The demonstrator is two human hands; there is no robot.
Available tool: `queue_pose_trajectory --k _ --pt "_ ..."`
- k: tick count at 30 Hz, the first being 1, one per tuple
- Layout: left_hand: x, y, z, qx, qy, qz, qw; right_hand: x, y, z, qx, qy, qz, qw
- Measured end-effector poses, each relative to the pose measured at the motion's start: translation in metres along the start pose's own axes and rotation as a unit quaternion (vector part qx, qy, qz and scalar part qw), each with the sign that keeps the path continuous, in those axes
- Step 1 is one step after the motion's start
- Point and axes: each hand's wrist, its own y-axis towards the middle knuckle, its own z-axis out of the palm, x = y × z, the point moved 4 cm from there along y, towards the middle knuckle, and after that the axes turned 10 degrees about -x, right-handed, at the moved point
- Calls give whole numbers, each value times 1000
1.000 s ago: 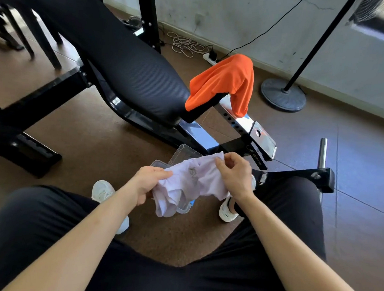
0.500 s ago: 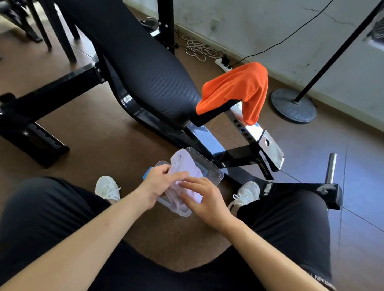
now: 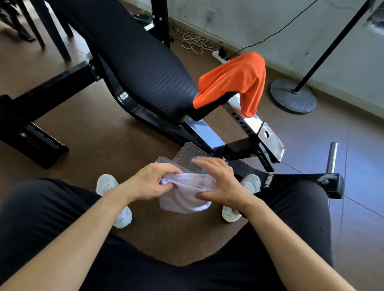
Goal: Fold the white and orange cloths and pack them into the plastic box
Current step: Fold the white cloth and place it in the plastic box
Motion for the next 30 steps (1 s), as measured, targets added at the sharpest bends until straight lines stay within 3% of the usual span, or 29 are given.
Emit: queue_pose_trajectory --k 4,11,18,23,30 --pt "0 2 -2 2 -23 -5 1000 3 -5 13 43 60 29 997" --pt "10 4 -14 -61 -7 -33 998 11 -8 9 -29 68 1 997" --pt "16 9 -15 -79 52 -44 995 23 -17 20 68 -36 -94 993" --pt "18 11 -16 -99 61 -55 992 10 -12 18 45 -77 -40 995" --pt "13 11 -4 -137 35 -70 988 6 -5 11 -31 32 104 994"
